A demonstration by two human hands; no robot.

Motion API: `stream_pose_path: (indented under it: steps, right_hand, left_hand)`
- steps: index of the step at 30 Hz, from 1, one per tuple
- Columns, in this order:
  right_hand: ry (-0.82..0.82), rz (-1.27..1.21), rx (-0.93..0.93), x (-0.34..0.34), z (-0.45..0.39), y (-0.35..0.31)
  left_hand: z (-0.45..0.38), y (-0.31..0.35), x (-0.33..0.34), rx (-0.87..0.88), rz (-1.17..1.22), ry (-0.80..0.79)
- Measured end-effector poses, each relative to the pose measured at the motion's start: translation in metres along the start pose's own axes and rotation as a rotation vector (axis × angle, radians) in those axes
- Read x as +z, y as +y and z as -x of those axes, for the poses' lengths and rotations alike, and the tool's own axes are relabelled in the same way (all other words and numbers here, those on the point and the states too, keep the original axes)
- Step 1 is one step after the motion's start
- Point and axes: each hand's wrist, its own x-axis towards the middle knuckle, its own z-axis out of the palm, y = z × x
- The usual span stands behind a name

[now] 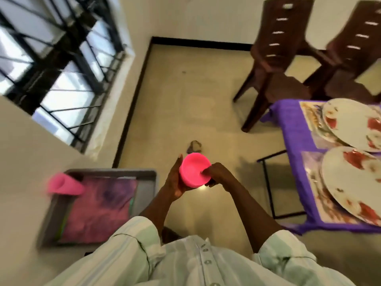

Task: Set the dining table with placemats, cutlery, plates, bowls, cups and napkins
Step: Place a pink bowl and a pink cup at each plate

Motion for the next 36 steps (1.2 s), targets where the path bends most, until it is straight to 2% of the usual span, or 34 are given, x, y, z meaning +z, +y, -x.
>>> stream_pose_path:
  steps: [5, 9, 16, 21, 29, 34, 36]
  right_hand:
    - [0.262, -0.092, 0.018, -0.082, 0.057, 0.083]
    - [0.453, -0.16, 0.044, -0.139, 0.109, 0.149]
    - [0.687, -0.308, 0.017, -0.208, 0.184, 0.239]
    - [0.98, -0.424, -0.061, -0.249, 0.218, 0.276]
    - [1.146, -0.422, 0.047, -0.335, 0.206, 0.313]
    - [1.187, -0.377, 0.105, -0.406, 0.185, 0.319]
    - [1.185, -0.364, 0.113, -0.431, 0.175, 0.316]
  left_hand:
    - [-0.011, -0.077, 0.088, -0.112, -0.12, -0.211]
    - [-0.001, -0.143, 0.16, -0.167, -0.152, -0.309]
    - [0.014, -0.241, 0.253, -0.224, -0.187, -0.336]
    - [0.013, -0.288, 0.311, -0.204, -0.255, -0.328]
    - [-0.033, -0.331, 0.399, -0.179, -0.357, -0.441]
    - [-0.068, -0.335, 0.465, -0.269, -0.377, -0.498]
    - [-0.083, -0.332, 0.486, -0.243, -0.385, -0.496]
